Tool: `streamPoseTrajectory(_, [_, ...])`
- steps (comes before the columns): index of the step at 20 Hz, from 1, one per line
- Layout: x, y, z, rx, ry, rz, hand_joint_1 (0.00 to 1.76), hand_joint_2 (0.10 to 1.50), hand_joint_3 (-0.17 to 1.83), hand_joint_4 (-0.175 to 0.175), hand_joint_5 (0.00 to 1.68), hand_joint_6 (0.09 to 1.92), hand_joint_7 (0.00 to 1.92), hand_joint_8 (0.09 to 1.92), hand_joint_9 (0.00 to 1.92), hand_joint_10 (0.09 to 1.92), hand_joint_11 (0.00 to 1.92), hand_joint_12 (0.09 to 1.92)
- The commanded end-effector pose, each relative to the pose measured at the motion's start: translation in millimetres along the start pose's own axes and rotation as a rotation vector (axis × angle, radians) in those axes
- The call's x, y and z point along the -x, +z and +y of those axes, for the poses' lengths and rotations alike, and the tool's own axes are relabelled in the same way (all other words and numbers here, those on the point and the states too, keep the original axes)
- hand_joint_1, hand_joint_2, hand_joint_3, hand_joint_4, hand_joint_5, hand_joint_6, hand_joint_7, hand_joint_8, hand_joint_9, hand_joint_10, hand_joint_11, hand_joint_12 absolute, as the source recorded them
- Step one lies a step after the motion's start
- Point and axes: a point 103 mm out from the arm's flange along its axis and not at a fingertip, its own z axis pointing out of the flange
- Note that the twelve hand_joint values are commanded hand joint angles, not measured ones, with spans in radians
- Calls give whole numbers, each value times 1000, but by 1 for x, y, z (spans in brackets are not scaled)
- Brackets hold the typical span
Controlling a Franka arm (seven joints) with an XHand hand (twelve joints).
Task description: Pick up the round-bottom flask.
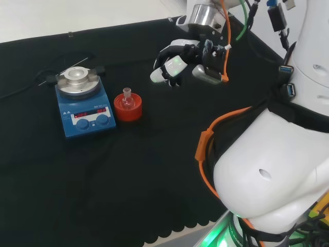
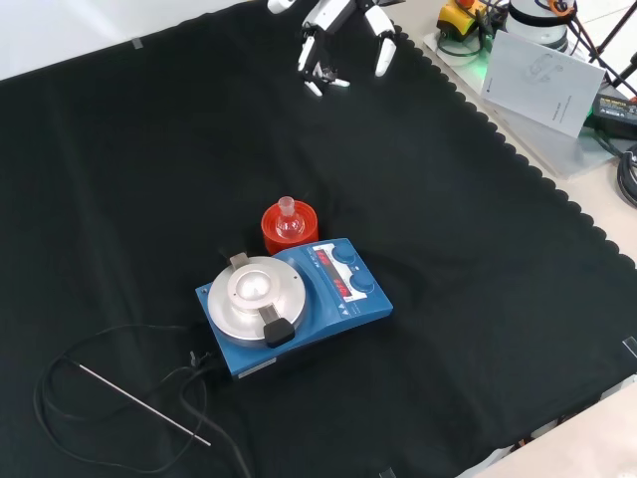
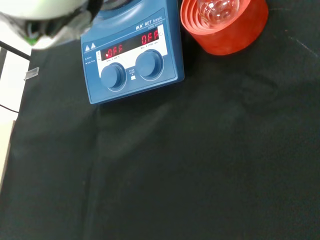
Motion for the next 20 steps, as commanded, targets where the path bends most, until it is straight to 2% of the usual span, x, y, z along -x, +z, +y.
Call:
streamPoseTrajectory(1, [2,5,12,-10,-6,14,902,366,909,-175,307,1096,998,1029,1096,860,961,1256])
streamPoseTrajectory(6, [10,13,29,-22,2,7,905,366,910,-175,304,1096,996,1030,1097,862,965,1257])
streamPoseTrajectory(9, [14,13,37,-62,-4,51,905,365,911,-175,298,1096,992,1031,1096,863,968,1257])
streamPoseTrajectory(12, [16,11,46,-76,-18,34,906,365,912,-175,291,1094,984,1032,1094,864,970,1256])
streamPoseTrajectory(16, [18,11,57,-67,-32,31,906,364,913,-175,282,1097,958,1054,1053,888,898,1293])
streamPoseTrajectory(20, [17,9,70,-48,-23,51,903,364,912,-175,266,1096,886,1086,968,923,785,1329])
